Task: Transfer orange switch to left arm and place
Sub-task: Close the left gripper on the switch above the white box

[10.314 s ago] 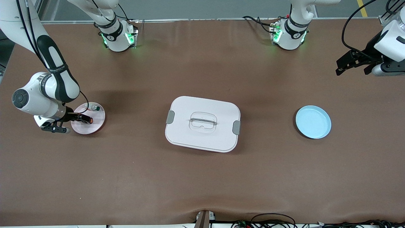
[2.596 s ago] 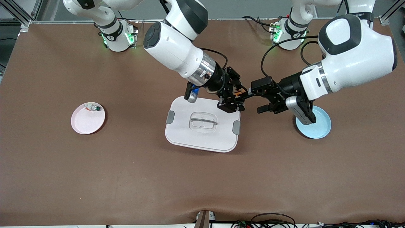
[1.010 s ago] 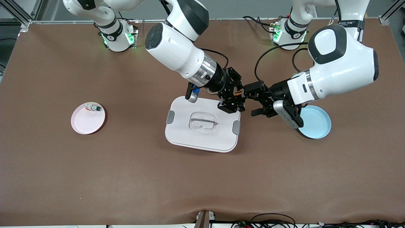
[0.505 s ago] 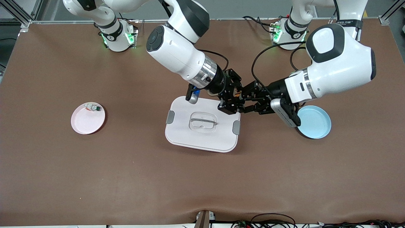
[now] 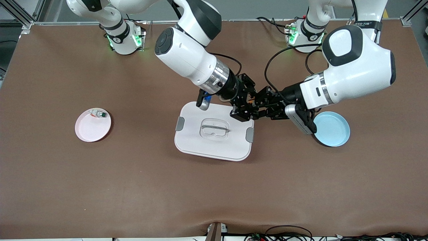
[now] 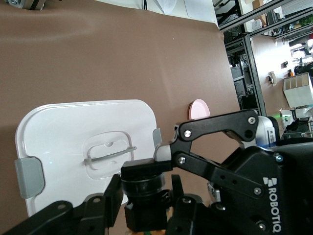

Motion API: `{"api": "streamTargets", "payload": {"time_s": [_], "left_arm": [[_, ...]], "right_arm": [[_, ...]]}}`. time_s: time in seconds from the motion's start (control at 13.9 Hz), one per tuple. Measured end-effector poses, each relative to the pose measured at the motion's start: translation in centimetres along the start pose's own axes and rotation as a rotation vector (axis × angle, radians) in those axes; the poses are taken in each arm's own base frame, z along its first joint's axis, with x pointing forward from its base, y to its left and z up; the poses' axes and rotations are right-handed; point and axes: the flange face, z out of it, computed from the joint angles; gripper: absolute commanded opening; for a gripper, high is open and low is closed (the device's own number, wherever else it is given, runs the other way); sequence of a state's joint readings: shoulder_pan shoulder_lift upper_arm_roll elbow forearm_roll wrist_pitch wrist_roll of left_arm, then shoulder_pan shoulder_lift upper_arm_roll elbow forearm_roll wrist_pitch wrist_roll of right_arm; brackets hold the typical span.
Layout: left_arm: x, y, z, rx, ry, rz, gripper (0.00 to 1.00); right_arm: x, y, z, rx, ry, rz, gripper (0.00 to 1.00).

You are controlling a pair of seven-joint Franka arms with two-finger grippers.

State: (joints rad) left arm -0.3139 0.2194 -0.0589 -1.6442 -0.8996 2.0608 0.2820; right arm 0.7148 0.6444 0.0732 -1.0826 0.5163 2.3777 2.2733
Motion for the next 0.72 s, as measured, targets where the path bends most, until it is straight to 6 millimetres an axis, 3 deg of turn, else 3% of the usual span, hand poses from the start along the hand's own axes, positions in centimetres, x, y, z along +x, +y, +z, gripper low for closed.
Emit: {"api": "streamTargets", "payload": {"time_s": [0.07, 0.14, 0.22, 0.29, 0.72], "left_arm": [[0.00, 0.00, 0.00, 0.000, 0.000, 0.000, 0.00], [0.00, 0.00, 0.00, 0.000, 0.000, 0.000, 0.00], [0.00, -0.01, 0.00, 0.000, 0.000, 0.000, 0.00], [0.00, -0.01, 0.00, 0.000, 0.000, 0.000, 0.00], [-0.12, -0.39, 0.15, 0.002, -0.004, 0.016, 0.00]], "right_arm": [[0.00, 0.00, 0.00, 0.000, 0.000, 0.000, 0.01], [0.00, 0.00, 0.00, 0.000, 0.000, 0.000, 0.24], [0.00, 0.00, 0.01, 0.000, 0.000, 0.000, 0.76], [0.01, 0.00, 0.02, 0.000, 0.000, 0.000, 1.00], [0.01, -0.07, -0.04, 0.001, 0.000, -0.001, 1.00]]}}
